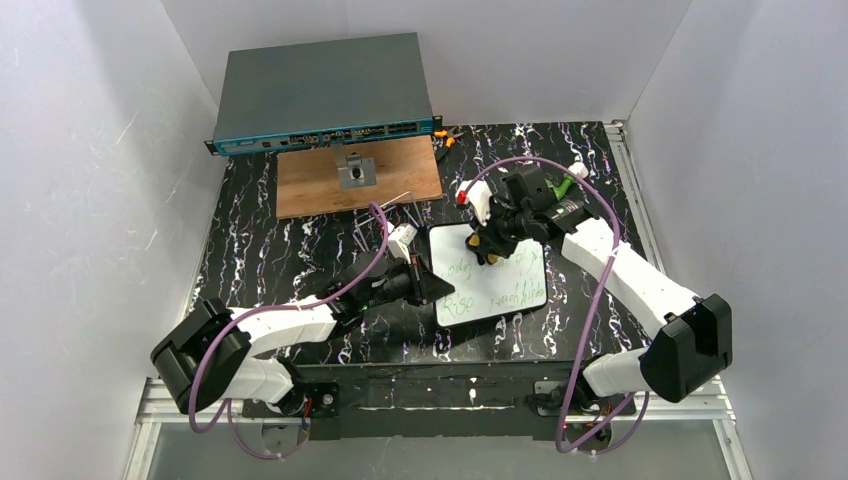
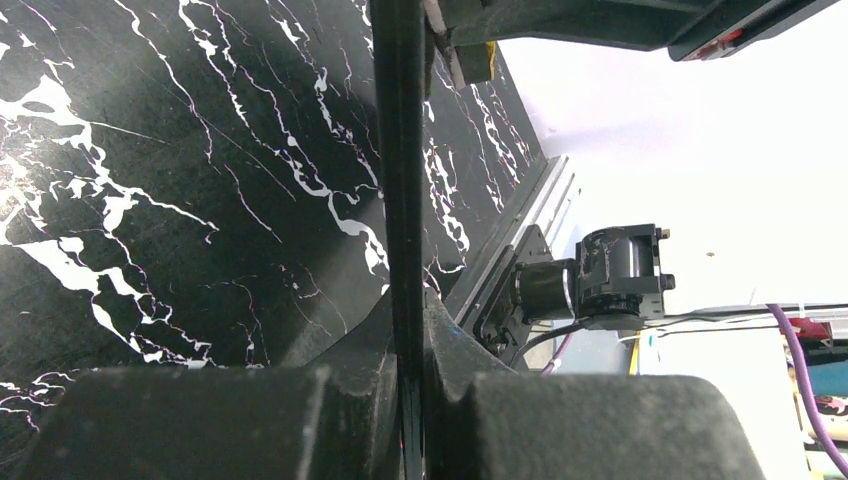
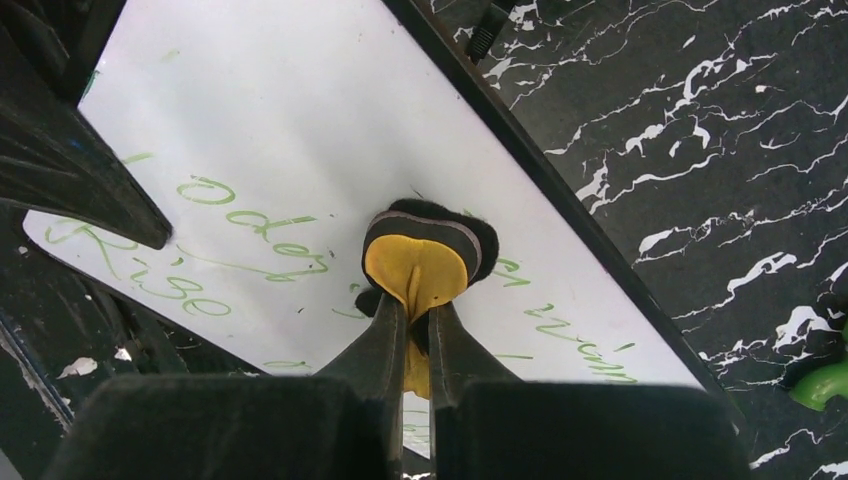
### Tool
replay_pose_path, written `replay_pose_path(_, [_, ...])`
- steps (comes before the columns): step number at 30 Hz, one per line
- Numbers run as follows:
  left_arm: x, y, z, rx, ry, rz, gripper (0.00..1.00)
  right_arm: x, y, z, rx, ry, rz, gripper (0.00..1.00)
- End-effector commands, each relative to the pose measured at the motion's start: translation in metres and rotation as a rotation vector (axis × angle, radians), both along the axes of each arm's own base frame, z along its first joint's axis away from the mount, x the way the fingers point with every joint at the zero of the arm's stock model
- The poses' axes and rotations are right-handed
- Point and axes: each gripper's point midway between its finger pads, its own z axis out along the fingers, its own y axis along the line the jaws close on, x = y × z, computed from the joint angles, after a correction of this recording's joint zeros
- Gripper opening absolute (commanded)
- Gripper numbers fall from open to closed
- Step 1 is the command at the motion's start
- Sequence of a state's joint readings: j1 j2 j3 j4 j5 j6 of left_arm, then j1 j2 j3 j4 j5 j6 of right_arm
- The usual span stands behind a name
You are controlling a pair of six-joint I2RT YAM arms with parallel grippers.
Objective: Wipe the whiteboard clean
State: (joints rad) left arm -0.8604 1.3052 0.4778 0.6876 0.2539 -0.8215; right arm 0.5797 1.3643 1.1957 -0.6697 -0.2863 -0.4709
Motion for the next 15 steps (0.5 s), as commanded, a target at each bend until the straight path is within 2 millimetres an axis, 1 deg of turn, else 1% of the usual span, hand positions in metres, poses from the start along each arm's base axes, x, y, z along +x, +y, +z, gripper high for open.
replay_pose_path(1, [-0.003,0.002,0.001,0.027,-0.056,-0.032,0.0,-0.017,0.005,0.003,0.049,0.028,0.079,0.01])
replay_pose_path(4, [-0.003,0.003,0.001,0.026,-0.056,-0.026,0.0,-0.037,0.012,0.006,0.095,0.081,0.165,0.01])
replay_pose_path(6, [-0.003,0.003,0.0,0.029,-0.056,-0.025,0.0,-0.041,0.016,0.008,0.109,0.092,0.187,0.01])
replay_pose_path(7, [-0.002,0.002,0.0,0.029,-0.056,-0.025,0.0,-0.04,0.018,0.009,0.111,0.091,0.184,0.01])
replay_pose_path(9, [-0.003,0.002,-0.001,0.03,-0.052,-0.029,0.0,-0.029,0.02,0.013,0.113,0.071,0.134,0.01])
replay_pose_path(13, [-0.003,0.001,-0.001,0.031,-0.049,-0.032,0.0,0.004,0.018,0.027,0.098,-0.011,-0.002,0.01])
replay_pose_path(15, [-0.003,0.001,-0.001,0.032,-0.05,-0.032,0.0,0.016,0.014,0.028,0.082,-0.034,-0.053,0.01])
